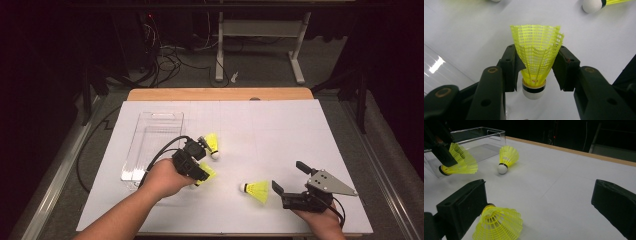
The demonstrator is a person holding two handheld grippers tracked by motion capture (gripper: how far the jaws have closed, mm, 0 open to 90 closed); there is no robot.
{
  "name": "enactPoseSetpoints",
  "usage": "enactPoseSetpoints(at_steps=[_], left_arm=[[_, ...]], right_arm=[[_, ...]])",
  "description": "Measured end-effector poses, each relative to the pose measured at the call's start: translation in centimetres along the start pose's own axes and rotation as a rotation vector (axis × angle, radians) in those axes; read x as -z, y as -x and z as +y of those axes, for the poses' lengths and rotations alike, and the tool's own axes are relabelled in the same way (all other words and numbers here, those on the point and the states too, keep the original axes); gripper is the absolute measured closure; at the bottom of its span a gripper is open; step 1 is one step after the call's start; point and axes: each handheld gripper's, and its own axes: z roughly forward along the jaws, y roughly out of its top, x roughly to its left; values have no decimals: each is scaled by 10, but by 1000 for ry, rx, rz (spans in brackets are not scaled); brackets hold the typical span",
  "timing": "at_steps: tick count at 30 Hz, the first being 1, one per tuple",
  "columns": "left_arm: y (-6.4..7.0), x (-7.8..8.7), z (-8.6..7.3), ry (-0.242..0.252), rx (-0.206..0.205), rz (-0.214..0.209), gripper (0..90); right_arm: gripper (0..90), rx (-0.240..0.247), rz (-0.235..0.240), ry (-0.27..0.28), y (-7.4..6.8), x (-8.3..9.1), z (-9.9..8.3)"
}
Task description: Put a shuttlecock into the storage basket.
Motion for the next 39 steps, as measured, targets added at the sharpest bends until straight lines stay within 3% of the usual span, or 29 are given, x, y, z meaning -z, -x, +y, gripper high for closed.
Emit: enactPoseSetpoints(at_steps=[13,39], left_arm=[[-2,8,2,29,12,-27,586],[-2,32,5,39,8,-14,594]], right_arm=[[5,3,0,3,1,0,0],[5,5,3,4,0,1,1]])
